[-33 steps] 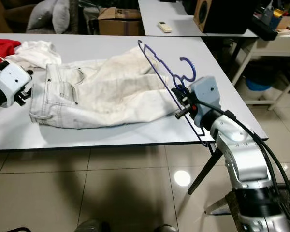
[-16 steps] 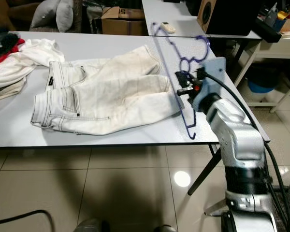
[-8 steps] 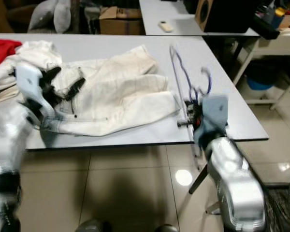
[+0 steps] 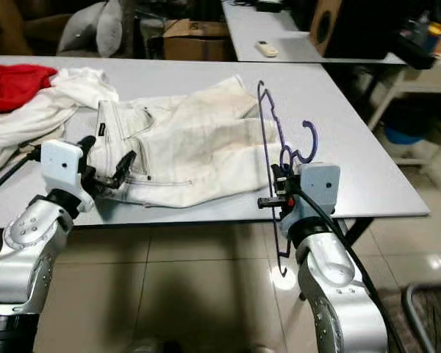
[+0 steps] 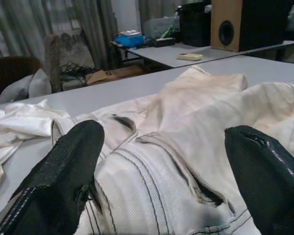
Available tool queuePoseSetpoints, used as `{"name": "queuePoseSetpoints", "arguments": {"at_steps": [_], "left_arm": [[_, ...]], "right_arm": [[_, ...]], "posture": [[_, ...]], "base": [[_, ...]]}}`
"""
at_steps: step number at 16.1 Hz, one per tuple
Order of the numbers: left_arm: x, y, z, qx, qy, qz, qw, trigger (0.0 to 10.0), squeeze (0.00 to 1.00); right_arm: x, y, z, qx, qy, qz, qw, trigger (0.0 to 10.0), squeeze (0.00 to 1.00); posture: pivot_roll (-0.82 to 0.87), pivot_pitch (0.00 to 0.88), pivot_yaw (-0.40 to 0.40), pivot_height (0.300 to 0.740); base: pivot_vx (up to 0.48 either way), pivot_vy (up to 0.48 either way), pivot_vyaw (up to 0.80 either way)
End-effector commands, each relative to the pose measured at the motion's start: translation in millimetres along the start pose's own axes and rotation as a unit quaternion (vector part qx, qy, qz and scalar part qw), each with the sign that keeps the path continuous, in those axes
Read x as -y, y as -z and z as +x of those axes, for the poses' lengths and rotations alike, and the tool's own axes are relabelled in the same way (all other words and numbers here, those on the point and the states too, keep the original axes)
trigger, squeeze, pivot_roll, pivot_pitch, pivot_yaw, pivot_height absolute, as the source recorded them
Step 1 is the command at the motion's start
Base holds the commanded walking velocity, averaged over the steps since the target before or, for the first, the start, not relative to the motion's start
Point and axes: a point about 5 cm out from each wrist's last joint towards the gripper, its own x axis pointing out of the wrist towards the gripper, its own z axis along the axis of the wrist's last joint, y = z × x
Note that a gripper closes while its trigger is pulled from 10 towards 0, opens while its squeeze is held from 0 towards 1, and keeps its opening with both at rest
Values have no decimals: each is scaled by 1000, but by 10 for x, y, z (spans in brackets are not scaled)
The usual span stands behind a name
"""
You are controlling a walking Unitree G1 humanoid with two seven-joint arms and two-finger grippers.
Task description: Hang hanger
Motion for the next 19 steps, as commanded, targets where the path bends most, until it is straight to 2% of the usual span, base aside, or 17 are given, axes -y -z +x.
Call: {"name": "queuePoseSetpoints", "arguments": {"at_steps": [1, 3, 5, 7, 9, 12, 14, 19], "left_arm": [[58, -46, 31, 6, 8, 3, 1000, 10000, 43], [61, -75, 60, 7, 7, 4, 1000, 10000, 43], [116, -79, 71, 3, 20, 31, 999, 10000, 67], [184, -51, 71, -1, 22, 17, 1000, 10000, 86], [226, -33, 61, 0, 4, -23, 1000, 10000, 51], [214, -32, 77, 0, 5, -18, 1000, 10000, 59], [193, -83, 111, 15, -1, -28, 1000, 10000, 71], [227, -63, 122, 9, 2, -20, 1000, 10000, 75]], "right_arm": [[39, -36, -14, 7, 5, 8, 1000, 10000, 0], [58, -16, 0, 3, 24, 15, 1000, 10000, 0], [48, -4, -4, -2, 25, 26, 999, 10000, 0], [61, -11, -14, -2, 29, 24, 999, 10000, 0], [93, -16, -29, -2, 36, 22, 999, 10000, 0], [82, -11, -19, -6, 28, 11, 1000, 10000, 0], [67, -30, 12, 1, 20, -4, 1000, 10000, 0], [99, -41, 91, 6, 20, -21, 1000, 10000, 0]], "posture": [[8, 34, 9, 740], [7, 41, 12, 740], [3, 46, 16, 740], [-4, 50, 17, 740], [-8, 53, 17, 740], [-7, 55, 11, 740], [-9, 56, 8, 740], [-16, 54, 2, 740]], "base": [[0, 480, 0], [0, 454, 0], [0, -240, -800], [0, -480, -800], [0, 0, 0], [0, 0, 0], [364, 0, 0], [406, 0, 0]]}}
